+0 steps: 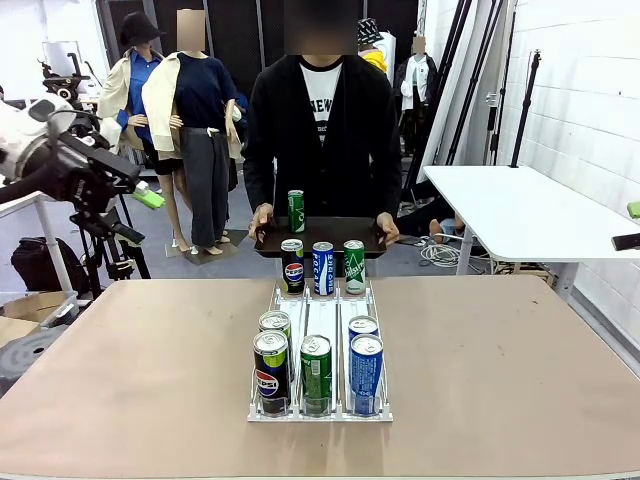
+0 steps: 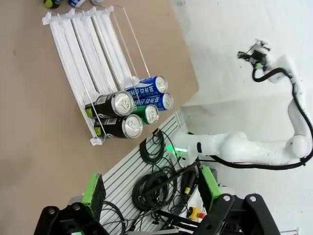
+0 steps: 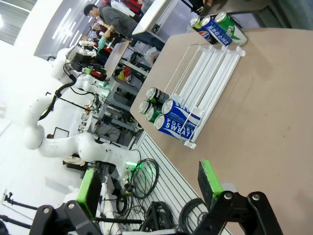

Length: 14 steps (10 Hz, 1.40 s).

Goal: Retrieve and hand over the desired beverage to the person.
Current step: Pick up another can of the same type that the person held from the Automatic Can Dispenser.

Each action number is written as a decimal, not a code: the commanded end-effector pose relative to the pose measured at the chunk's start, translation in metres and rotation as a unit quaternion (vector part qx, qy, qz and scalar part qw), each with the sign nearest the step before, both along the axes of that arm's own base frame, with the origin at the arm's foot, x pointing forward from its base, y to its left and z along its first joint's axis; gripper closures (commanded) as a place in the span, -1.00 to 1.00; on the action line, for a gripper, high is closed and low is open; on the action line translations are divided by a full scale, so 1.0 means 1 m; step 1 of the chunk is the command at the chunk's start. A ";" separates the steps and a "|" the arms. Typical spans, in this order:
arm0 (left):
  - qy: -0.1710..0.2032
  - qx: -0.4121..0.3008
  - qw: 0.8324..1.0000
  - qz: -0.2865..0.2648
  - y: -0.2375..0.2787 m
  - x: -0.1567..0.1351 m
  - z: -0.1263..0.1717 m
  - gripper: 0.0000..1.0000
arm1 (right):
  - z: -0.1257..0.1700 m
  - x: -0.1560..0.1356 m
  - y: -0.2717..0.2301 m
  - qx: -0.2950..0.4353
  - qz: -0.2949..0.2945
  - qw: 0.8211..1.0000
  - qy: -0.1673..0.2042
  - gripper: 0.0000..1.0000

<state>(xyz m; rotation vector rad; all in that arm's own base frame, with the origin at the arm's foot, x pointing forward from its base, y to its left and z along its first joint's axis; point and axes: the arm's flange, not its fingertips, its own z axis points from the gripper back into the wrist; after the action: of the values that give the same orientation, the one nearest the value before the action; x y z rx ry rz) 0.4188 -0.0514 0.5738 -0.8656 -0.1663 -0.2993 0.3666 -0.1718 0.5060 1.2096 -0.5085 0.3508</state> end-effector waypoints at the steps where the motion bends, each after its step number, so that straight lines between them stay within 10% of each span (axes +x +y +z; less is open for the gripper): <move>1: 0.020 0.055 0.998 -0.008 -0.030 0.001 -0.003 -1.00 | -0.002 -0.001 0.002 -0.002 -0.006 1.000 -0.003 -1.00; 7: -0.004 0.145 0.989 -0.040 -0.115 -0.012 0.015 -1.00 | -0.002 -0.001 0.002 -0.002 -0.006 1.000 -0.003 -1.00; 14: -0.070 0.240 0.967 -0.054 -0.188 -0.035 -0.033 -1.00 | -0.002 -0.001 0.002 -0.002 -0.006 1.000 -0.003 -1.00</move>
<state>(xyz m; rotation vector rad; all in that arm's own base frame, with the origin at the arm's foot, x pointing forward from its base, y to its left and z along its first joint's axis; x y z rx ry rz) 0.3929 -0.2306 0.5507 -0.4300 -0.1462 -0.4961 0.3667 -0.1718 0.5060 1.2093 -0.5086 0.3507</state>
